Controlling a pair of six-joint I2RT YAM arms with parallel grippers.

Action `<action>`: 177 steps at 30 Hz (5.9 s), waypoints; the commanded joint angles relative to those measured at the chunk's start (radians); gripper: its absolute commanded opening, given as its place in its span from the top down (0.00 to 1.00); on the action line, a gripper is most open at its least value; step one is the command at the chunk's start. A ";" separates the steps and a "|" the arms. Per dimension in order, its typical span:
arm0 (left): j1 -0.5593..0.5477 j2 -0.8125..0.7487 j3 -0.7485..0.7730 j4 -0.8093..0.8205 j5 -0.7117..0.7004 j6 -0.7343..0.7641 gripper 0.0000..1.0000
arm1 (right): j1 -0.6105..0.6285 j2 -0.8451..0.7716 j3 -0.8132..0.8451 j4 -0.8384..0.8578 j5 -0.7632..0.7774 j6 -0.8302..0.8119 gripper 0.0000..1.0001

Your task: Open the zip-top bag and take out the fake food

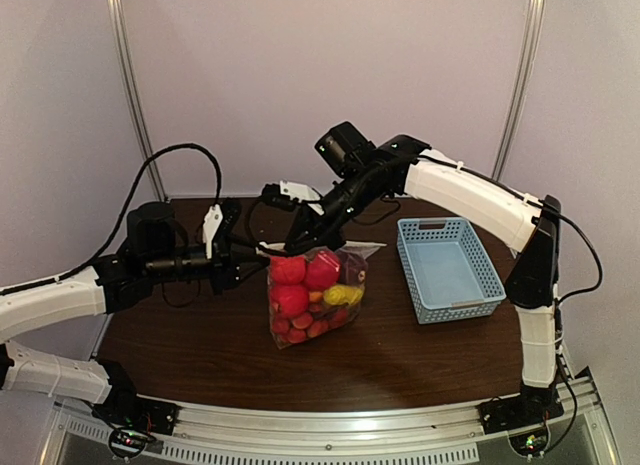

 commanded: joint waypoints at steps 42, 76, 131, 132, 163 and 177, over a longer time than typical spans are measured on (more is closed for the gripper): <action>-0.001 -0.026 -0.009 0.082 0.001 0.004 1.00 | 0.061 0.051 0.088 0.127 -0.071 0.155 0.88; 0.094 -0.231 -0.113 -0.037 -0.218 0.010 1.00 | -0.237 -0.093 -0.120 -0.096 0.014 -0.036 1.00; 0.135 -0.158 -0.144 0.059 -0.020 -0.002 1.00 | -0.244 -0.027 -0.019 -0.121 0.016 -0.102 0.59; 0.135 -0.151 -0.137 0.048 -0.006 0.002 1.00 | -0.233 -0.009 0.010 -0.109 0.010 -0.079 0.58; 0.135 -0.179 -0.144 0.033 0.018 -0.011 1.00 | -0.140 0.042 0.067 -0.077 -0.061 -0.035 0.49; 0.135 -0.201 -0.136 0.010 0.004 -0.010 1.00 | -0.139 0.110 0.084 -0.028 0.050 0.014 0.81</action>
